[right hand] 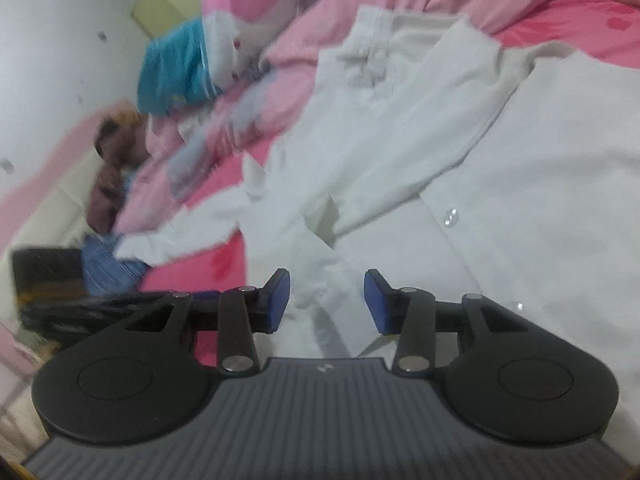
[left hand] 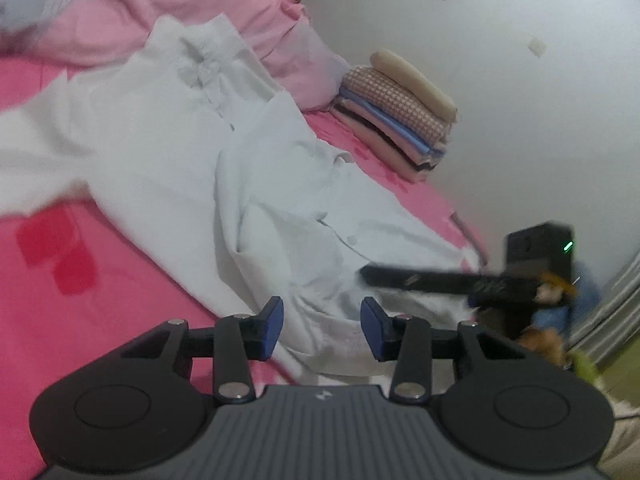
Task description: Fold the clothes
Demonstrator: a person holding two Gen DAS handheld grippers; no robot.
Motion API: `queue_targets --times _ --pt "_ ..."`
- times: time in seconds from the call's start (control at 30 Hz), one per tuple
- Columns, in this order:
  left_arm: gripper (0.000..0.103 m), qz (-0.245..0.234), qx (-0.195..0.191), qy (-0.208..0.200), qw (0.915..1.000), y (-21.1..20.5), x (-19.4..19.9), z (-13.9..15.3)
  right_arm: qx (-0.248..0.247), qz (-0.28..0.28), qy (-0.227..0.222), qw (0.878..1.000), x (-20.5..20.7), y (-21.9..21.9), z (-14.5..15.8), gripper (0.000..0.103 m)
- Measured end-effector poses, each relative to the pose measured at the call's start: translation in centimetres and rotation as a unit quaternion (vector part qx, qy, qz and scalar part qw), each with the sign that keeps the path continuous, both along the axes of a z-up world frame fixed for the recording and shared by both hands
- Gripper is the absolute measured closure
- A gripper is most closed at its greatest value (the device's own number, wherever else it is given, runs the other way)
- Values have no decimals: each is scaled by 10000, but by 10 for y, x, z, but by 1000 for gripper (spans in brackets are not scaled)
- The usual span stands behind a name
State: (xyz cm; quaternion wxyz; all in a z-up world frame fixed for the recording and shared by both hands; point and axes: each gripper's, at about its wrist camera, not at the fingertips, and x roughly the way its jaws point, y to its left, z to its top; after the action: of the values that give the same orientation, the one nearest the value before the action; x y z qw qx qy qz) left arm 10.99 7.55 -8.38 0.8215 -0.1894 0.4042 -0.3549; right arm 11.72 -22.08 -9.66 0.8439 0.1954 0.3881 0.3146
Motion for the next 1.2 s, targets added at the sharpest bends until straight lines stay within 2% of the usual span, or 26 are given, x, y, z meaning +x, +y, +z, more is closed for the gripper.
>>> queue_targets --times 0.03,0.07,0.1,0.17,0.37,0.5,0.53,0.57,0.6,0.63,0.73,0.8,0.83,0.87,0.9,1.0,1.2 --pt "61 -4 -10 93 10000 1 0 -2 -80 63 48 9999 -1 2 -2 72" --pt "61 -75 27 189 9998 -2 1 -4 -159 127 97 9997 -2 4 -4 91" --pt "62 -146 63 285 9995 -4 2 -7 -157 154 138 9997 -6 3 -5 97" --pt "62 -288 136 476 9984 -8 4 -12 -33 128 193 9997 -19 -3 -2 101" --pt "62 -568 372 467 9966 -10 0 -13 185 -98 181 9996 -63 -23 11 101" --pt "62 -445 844 161 9953 -9 2 -6 50 -199 -56 9998 -49 -18 17 96" --pt "62 -346 983 52 9945 -9 4 -2 15 -223 -116 9997 -44 -16 19 85" --pt "62 -212 1145 -83 9932 -8 5 1 -20 -247 -176 9995 -40 -14 21 69" --pt "62 -51 1318 -231 9910 -7 6 4 -99 -228 -192 9995 -35 -11 19 64" --pt "62 109 1491 -380 9880 -5 6 7 -210 -178 -177 9995 -29 -6 15 59" --pt "62 445 1728 -744 9811 -4 5 17 -545 -27 -133 9984 -12 10 4 59" --pt "60 338 1610 -862 9826 -8 0 24 -714 110 -141 9973 -10 17 -3 61" --pt "57 181 1560 -910 9834 -13 -4 26 -814 167 -221 9963 -13 19 -2 72" --pt "55 -24 1576 -972 9827 -21 -9 27 -835 218 -221 9960 -16 20 -1 96" --pt "55 -235 1663 -1039 9803 -29 -15 27 -799 261 -171 9963 -18 19 0 99" --pt "55 -755 1968 -1193 9702 -53 -30 22 -684 319 -172 9970 -31 15 5 100" --pt "55 -1239 1804 -1064 9699 -64 -50 17 -153 -1 -187 9997 -73 -15 27 102"
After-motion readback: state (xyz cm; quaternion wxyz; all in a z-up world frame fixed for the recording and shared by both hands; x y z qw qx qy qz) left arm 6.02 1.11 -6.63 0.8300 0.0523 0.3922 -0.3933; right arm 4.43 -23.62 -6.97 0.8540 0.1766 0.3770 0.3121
